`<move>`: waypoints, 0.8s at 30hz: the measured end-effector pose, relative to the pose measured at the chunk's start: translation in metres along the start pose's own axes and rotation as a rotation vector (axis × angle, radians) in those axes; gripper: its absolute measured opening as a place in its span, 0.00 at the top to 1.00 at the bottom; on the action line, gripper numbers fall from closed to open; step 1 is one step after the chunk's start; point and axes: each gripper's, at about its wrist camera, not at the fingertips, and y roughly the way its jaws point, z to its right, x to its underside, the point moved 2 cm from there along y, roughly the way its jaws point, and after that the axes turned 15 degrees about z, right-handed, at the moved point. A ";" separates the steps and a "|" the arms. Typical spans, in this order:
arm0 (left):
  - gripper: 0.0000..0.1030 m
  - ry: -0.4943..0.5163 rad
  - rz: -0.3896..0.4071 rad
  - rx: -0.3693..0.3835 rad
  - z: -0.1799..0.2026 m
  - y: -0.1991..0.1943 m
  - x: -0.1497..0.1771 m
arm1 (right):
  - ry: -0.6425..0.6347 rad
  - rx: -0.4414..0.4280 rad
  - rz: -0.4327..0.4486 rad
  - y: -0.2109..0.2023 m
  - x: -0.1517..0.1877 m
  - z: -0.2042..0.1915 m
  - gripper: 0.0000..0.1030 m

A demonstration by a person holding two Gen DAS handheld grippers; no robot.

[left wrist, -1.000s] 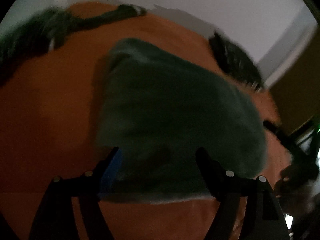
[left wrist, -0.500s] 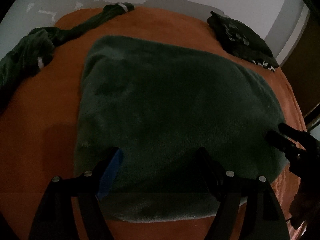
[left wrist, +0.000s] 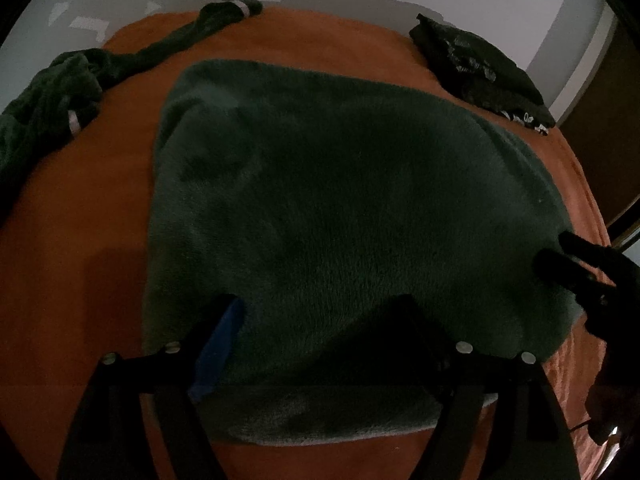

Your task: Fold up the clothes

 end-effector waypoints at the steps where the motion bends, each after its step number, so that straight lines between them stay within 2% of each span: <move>1: 0.21 0.002 0.000 -0.001 0.000 0.001 0.001 | 0.000 -0.005 -0.001 0.000 0.000 0.000 0.34; 6: 0.21 0.037 0.021 -0.004 0.004 -0.003 0.011 | 0.039 -0.036 -0.008 -0.001 0.001 0.006 0.33; 9: 0.21 0.035 0.029 -0.004 0.003 -0.011 0.014 | 0.092 -0.049 0.018 -0.009 -0.007 0.017 0.33; 14: 0.20 0.085 0.137 -0.049 0.007 -0.038 0.019 | 0.128 -0.048 0.016 -0.018 -0.018 0.025 0.33; 16: 0.20 0.031 0.137 -0.078 0.000 -0.038 0.025 | 0.133 -0.064 -0.015 -0.017 -0.019 0.020 0.33; 20: 0.20 -0.104 0.096 -0.064 -0.027 -0.034 0.037 | 0.089 -0.095 -0.110 -0.008 -0.023 0.004 0.33; 24: 0.20 -0.171 0.137 -0.099 -0.057 -0.045 0.030 | 0.039 -0.103 -0.140 -0.002 -0.047 -0.009 0.33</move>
